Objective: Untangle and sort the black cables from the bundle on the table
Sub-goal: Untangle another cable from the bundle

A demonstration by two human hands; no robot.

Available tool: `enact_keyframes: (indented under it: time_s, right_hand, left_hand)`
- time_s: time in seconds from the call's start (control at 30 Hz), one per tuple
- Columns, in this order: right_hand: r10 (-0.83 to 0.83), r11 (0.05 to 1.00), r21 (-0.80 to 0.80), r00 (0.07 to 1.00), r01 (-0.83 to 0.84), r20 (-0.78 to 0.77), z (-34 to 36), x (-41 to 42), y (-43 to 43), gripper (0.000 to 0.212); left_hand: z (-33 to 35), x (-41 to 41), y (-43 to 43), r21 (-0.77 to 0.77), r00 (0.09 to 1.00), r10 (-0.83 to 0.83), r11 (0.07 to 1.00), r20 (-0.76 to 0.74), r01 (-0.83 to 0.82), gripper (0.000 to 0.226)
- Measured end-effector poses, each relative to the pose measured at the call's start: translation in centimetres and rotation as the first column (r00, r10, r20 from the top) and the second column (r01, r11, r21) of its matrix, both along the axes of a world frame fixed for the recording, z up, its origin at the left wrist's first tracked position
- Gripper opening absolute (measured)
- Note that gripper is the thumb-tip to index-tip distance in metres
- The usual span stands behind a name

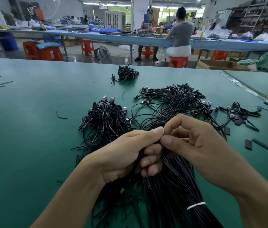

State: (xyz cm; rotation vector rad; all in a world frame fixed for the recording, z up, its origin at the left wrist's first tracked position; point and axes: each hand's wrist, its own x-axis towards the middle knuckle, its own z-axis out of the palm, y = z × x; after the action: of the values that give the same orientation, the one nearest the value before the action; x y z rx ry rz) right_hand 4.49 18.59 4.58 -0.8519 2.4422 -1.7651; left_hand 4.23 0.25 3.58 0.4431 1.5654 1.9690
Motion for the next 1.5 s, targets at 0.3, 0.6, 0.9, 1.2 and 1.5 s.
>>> enact_keyframes:
  time_s: [0.3, 0.6, 0.9, 1.2, 1.5]
  right_hand:
    - [-0.097, 0.987, 0.115, 0.989, 0.110, -0.110, -0.2, -0.1, -0.7, 0.007]
    - [-0.301, 0.934, 0.092, 0.900, 0.345, -0.315, -0.3, 0.6, -2.8, 0.017]
    - [-0.386, 0.911, 0.012, 0.863, 0.412, -0.325, -0.9, 0.4, -3.5, 0.016]
    - [-0.363, 0.929, 0.045, 0.929, 0.367, -0.069, -1.4, -0.1, -2.8, 0.042]
    - [-0.204, 0.727, 0.641, 0.969, 0.244, -0.137, -5.5, 0.8, -6.2, 0.022]
  left_hand:
    - [-0.9, -0.5, 1.0, -0.069, 0.967, 0.237, 0.967, -0.098, -0.244, 0.049]
    - [-0.5, 0.0, 1.7, 0.029, 0.973, 0.189, 0.981, 0.133, -0.194, 0.056]
    - [-1.0, -0.7, 1.2, -0.202, 0.952, 0.300, 0.938, 0.069, -0.281, 0.063]
    - [-1.4, -2.4, -1.7, -0.214, 0.662, 0.594, 0.649, -0.458, -0.730, 0.066]
    - [-2.3, -2.7, -2.5, -0.194, 0.333, 0.507, 0.307, -0.795, -0.932, 0.053]
